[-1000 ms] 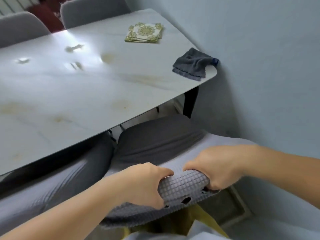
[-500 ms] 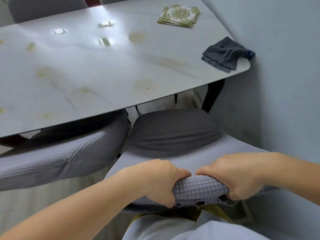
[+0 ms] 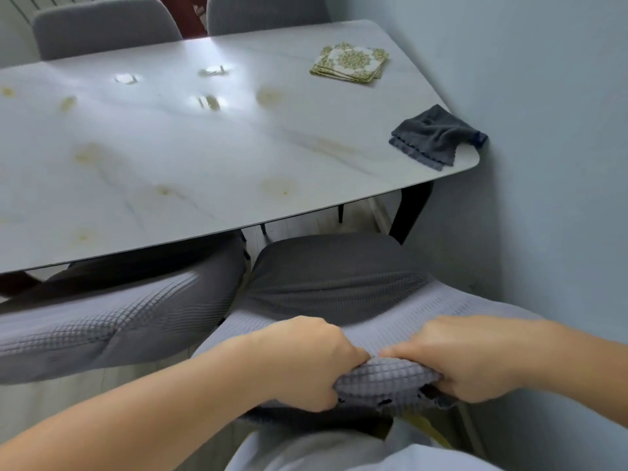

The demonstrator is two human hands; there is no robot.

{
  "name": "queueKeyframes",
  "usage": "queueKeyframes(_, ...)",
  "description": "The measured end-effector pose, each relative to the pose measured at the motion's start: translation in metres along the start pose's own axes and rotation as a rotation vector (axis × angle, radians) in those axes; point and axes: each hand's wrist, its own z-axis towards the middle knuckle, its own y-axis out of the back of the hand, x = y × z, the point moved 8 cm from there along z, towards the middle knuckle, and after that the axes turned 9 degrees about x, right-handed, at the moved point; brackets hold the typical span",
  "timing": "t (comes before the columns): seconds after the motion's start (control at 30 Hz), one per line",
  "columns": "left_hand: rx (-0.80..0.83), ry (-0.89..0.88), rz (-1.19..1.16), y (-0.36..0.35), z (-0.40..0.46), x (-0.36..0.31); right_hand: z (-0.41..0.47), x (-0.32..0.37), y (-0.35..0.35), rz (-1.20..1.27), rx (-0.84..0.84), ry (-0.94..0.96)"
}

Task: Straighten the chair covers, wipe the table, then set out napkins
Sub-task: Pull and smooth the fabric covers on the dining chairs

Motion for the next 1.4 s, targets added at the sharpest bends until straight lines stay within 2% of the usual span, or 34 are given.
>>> queueKeyframes(0.17,-0.001,0.031,-0.002,0.015,0.01,0.015,0.003,-0.016,0.022,-0.045,-0.026,-0.007)
queueKeyframes(0.6,-0.149,0.181,-0.042,0.058,0.033,0.085,0.024,-0.062,0.097,-0.154,-0.179,-0.013)
queueKeyframes(1.0,-0.202,0.324,-0.118,0.061,0.055,0.133,0.053,-0.094,0.138,-0.25,-0.265,0.004)
queueKeyframes(1.13,-0.23,0.288,-0.107,0.063,0.067,0.134,0.057,-0.11,0.139,-0.266,-0.256,-0.001)
queueKeyframes(1.3,-0.167,0.186,-0.148,0.038,0.089,0.117,0.069,-0.123,0.097,-0.237,-0.119,-0.01)
queueKeyframes(1.4,-0.213,0.195,-0.21,0.033,0.085,0.12,0.071,-0.125,0.099,-0.203,-0.154,0.014)
